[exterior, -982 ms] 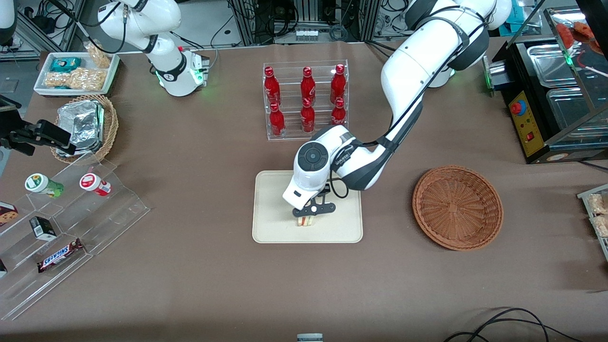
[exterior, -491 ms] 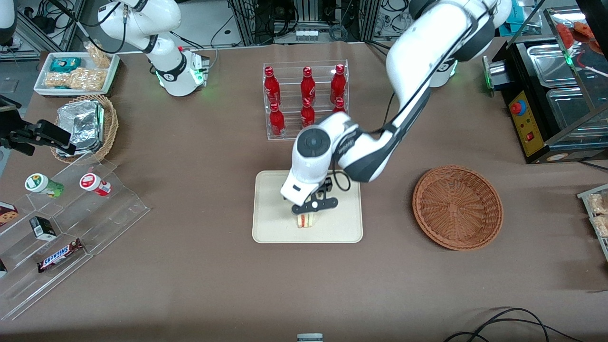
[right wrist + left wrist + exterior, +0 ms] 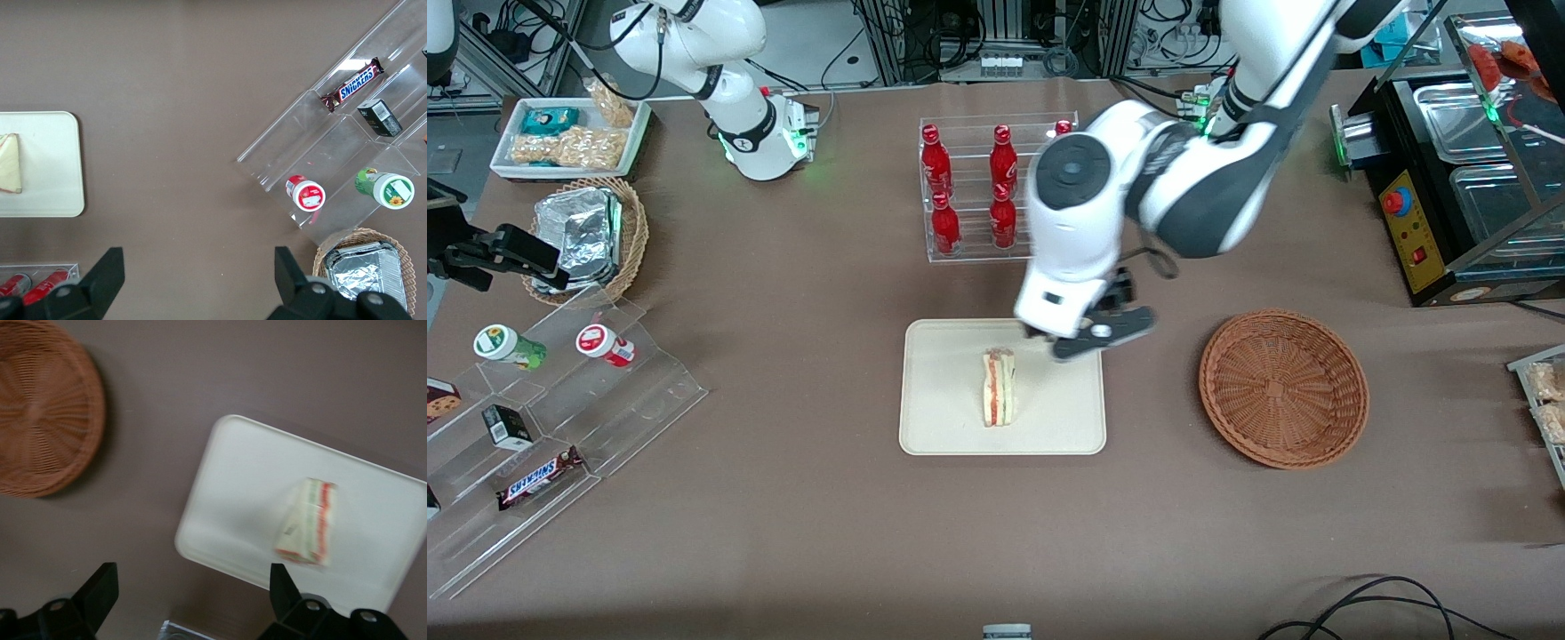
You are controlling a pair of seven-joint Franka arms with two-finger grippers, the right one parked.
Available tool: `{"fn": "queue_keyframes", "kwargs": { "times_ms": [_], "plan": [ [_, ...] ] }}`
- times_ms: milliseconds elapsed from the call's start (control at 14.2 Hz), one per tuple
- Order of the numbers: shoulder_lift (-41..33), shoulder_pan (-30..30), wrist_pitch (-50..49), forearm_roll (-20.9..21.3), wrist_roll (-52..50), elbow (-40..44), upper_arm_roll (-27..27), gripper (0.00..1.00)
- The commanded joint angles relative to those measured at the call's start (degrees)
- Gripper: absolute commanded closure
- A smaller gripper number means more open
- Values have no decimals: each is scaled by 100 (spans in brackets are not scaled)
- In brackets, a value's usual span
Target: Place sandwich from basket to tray
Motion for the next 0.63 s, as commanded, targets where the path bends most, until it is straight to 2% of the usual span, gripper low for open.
{"fn": "queue_keyframes", "kwargs": {
  "times_ms": [0,561],
  "plan": [
    [-382,439,-213,-6,-106,-512,-16,0],
    [-1084,1651,-195,-23,657,-1092,-16,0]
  ]
}}
